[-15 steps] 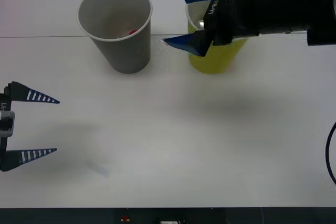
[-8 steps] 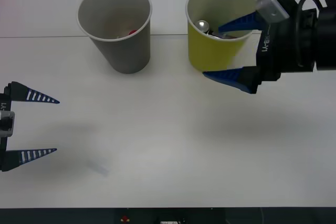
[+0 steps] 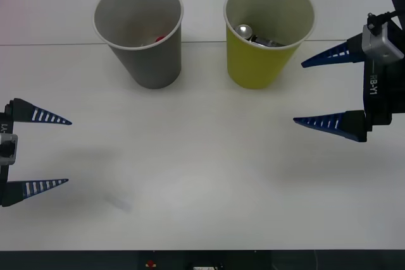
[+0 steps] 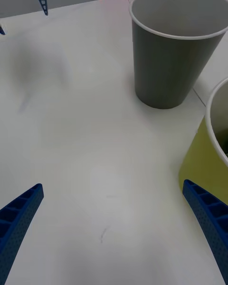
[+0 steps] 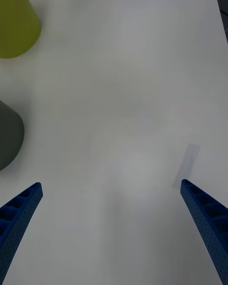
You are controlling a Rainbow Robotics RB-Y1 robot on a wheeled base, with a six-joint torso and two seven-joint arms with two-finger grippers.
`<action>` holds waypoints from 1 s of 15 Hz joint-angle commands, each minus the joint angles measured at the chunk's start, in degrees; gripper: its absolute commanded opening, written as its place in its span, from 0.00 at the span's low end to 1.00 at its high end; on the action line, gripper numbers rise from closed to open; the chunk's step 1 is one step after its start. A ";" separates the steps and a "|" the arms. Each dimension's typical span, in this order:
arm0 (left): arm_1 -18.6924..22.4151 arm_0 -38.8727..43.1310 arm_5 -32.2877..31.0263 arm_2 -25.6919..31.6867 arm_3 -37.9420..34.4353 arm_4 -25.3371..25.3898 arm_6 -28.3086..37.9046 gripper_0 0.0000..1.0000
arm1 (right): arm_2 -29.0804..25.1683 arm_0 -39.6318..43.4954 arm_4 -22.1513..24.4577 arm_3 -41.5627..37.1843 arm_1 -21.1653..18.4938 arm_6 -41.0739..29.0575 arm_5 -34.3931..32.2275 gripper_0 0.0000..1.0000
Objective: Put the can into the green bin and the plastic bottle into the gray bin
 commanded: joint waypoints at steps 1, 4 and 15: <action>0.00 0.00 0.00 0.00 0.00 0.00 0.00 1.00 | 0.00 0.54 -2.84 5.45 -1.86 6.26 0.01 1.00; 0.00 0.00 0.00 0.00 0.00 0.00 0.00 1.00 | 0.09 1.68 -5.47 9.76 -4.67 11.97 -0.08 1.00; 0.00 0.00 0.00 0.00 0.00 0.00 0.00 1.00 | 0.27 8.80 -8.99 12.75 -10.56 20.67 -0.96 1.00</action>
